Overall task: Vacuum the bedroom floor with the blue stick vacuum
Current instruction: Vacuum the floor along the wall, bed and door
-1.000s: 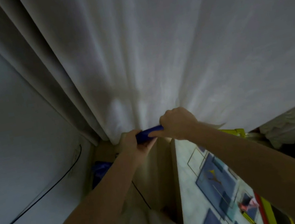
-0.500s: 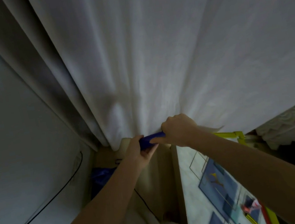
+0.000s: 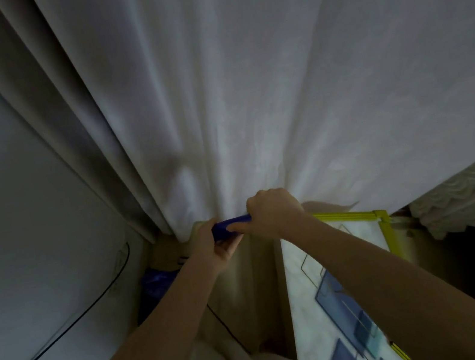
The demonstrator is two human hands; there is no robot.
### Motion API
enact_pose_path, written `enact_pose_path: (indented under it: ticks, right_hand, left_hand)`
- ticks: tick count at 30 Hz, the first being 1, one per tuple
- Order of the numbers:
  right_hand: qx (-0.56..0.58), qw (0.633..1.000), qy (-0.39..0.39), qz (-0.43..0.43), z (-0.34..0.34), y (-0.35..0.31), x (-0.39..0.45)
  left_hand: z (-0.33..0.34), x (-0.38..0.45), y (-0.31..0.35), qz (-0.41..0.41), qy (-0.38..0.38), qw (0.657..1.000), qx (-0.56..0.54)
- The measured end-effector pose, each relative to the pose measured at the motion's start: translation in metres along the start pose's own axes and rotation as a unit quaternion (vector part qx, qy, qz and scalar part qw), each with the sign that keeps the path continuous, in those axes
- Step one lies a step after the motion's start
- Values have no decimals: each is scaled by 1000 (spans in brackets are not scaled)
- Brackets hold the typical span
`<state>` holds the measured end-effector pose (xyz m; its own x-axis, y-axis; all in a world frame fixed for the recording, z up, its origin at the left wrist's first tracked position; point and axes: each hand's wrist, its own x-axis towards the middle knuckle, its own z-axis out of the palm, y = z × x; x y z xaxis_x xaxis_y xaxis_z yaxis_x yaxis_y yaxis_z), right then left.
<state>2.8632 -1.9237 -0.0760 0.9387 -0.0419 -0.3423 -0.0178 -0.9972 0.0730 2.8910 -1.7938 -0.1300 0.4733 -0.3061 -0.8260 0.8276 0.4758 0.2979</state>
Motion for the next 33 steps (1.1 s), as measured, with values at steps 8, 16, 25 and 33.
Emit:
enact_pose_path:
  ticks: [8, 16, 25, 33]
  right_hand:
    - [173, 972, -154, 44, -1, -1, 10]
    - [198, 969, -141, 35, 25, 38, -16]
    - [107, 983, -114, 99, 7, 99, -61]
    - [95, 989, -96, 65, -1, 74, -46]
  left_hand:
    - [-14, -6, -3, -3, -22, 999, -40]
    - [0, 3, -34, -25, -40, 999, -1]
    - [50, -3, -96, -67, -107, 992, -13]
    - [31, -6, -79, -28, -94, 995, -33]
